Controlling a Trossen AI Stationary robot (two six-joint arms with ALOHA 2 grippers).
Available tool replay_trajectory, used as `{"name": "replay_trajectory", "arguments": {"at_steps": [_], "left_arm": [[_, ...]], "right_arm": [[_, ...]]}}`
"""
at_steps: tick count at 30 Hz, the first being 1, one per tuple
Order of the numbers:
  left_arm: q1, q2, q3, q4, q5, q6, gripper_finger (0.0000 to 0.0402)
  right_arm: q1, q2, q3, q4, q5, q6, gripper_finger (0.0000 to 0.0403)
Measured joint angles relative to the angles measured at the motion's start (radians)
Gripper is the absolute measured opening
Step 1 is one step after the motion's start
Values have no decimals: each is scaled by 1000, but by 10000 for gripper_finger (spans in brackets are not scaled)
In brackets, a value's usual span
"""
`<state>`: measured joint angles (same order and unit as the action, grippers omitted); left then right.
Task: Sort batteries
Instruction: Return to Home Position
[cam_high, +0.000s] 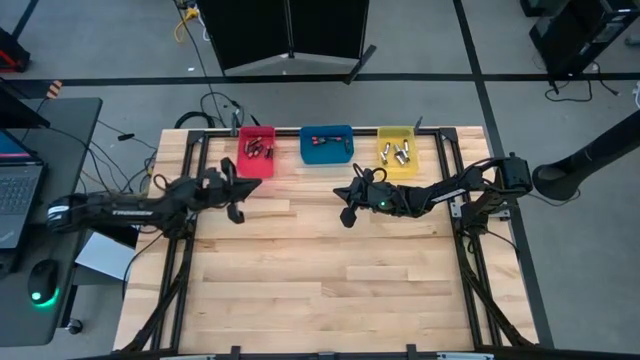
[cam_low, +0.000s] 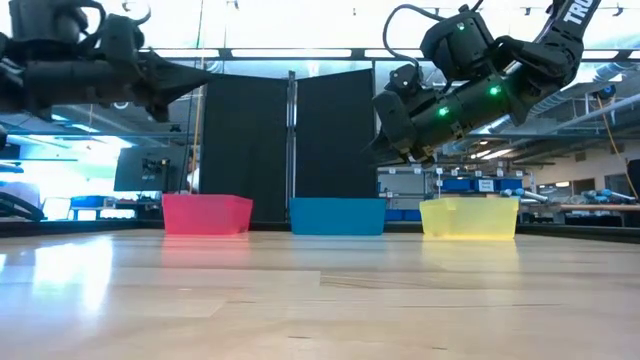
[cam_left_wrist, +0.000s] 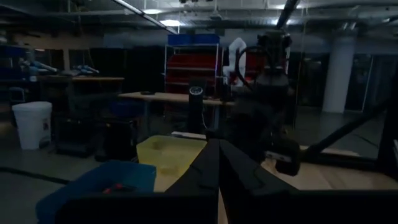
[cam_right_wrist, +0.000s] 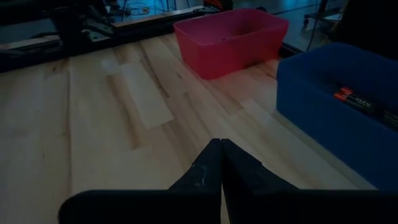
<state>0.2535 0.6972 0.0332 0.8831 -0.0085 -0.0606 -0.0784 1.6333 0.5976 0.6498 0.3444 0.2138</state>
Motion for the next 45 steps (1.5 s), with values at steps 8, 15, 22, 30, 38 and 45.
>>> {"name": "replay_trajectory", "arguments": {"at_steps": [8, 15, 22, 30, 38, 45], "left_arm": [[-32, -150, -24, -166, 2, 27, 10], [-33, -338, -24, -404, 10, 60, 10], [-33, -631, -24, -721, 5, 81, 10], [-34, -698, -25, -815, -31, 96, 10], [-34, -697, -25, -808, -43, 118, 12], [-31, -697, -25, -809, -59, 161, 13]], "right_arm": [[0, 0, 0, -5, -7, -6, 11], [0, 0, 0, -30, -8, -36, 5], [0, -14, -18, -41, -55, -50, 4], [-24, -264, -171, -52, -153, -82, 3], [-105, -630, -266, -256, -300, -191, 3], [-121, -1051, -380, -460, -302, -194, 3]]}}
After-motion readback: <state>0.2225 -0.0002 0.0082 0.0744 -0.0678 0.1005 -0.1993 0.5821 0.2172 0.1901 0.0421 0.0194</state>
